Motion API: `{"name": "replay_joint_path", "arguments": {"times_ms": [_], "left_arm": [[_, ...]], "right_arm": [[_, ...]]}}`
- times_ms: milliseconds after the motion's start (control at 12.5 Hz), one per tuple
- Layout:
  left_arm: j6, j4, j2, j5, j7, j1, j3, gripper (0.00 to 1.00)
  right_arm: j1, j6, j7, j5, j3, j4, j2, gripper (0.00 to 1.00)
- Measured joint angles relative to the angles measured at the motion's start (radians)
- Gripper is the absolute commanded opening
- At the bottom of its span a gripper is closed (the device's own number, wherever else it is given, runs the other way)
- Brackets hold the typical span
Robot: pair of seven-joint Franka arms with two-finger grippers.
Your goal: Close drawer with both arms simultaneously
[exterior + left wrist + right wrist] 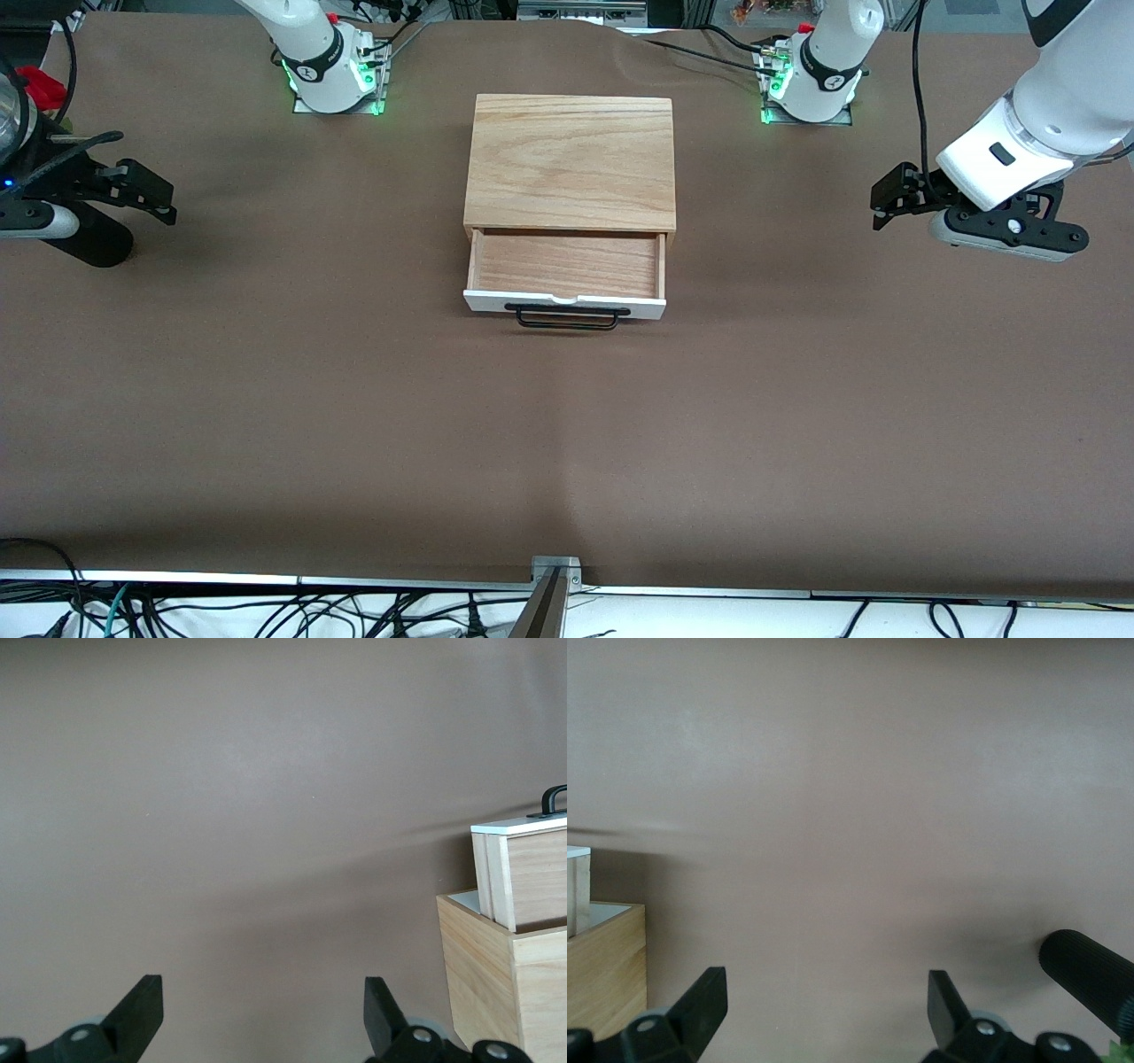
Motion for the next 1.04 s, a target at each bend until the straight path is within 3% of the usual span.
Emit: {"name": "replay_joint_path", "arguments": {"times_ms": [1037], "left_arm": [[0.000,0.000,0.001,0.000,-0.004,0.026,0.000,1.00]], "right_arm": [[-0.001,-0.021,-0.002,0.000,-0.002,0.000,0.005,1.00]]}}
